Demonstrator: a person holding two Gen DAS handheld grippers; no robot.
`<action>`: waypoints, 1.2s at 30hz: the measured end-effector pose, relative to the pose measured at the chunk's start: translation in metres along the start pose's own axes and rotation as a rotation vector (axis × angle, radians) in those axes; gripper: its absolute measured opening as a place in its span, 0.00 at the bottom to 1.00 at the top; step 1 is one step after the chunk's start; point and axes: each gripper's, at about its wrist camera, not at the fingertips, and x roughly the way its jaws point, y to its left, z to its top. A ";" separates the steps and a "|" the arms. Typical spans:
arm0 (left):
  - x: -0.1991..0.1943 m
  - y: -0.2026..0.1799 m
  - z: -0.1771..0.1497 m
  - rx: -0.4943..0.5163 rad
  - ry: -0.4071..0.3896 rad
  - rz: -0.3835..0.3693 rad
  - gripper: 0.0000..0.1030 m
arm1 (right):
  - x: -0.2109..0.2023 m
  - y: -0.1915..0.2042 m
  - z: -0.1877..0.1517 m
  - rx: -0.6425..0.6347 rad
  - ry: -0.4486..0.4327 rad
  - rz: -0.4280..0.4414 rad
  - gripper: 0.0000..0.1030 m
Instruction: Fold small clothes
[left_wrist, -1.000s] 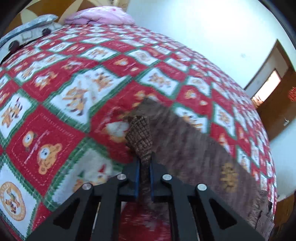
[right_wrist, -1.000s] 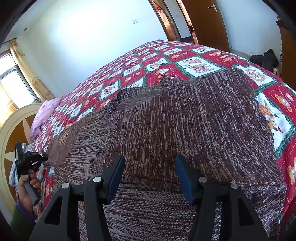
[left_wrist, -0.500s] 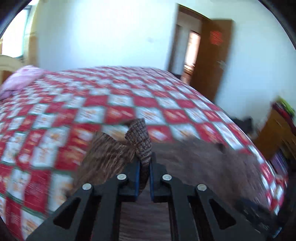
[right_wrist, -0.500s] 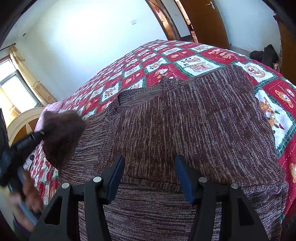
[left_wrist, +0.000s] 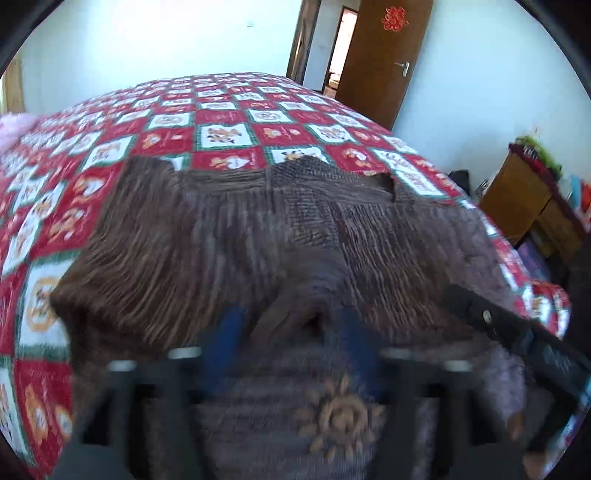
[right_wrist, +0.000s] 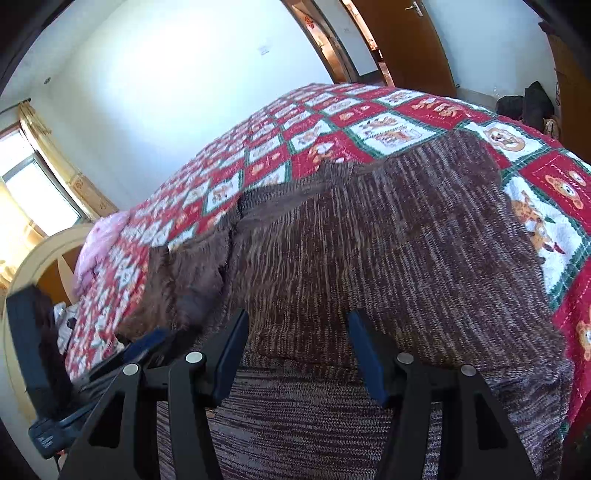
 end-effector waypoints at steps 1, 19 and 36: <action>-0.009 0.005 -0.004 -0.009 -0.025 0.017 0.76 | -0.004 0.000 0.000 0.006 -0.016 0.016 0.56; -0.020 0.090 -0.036 -0.290 -0.161 0.157 0.79 | 0.106 0.116 0.018 -0.281 0.164 -0.058 0.36; -0.016 0.099 -0.032 -0.316 -0.183 0.092 0.88 | 0.042 0.114 0.039 -0.483 -0.007 -0.198 0.07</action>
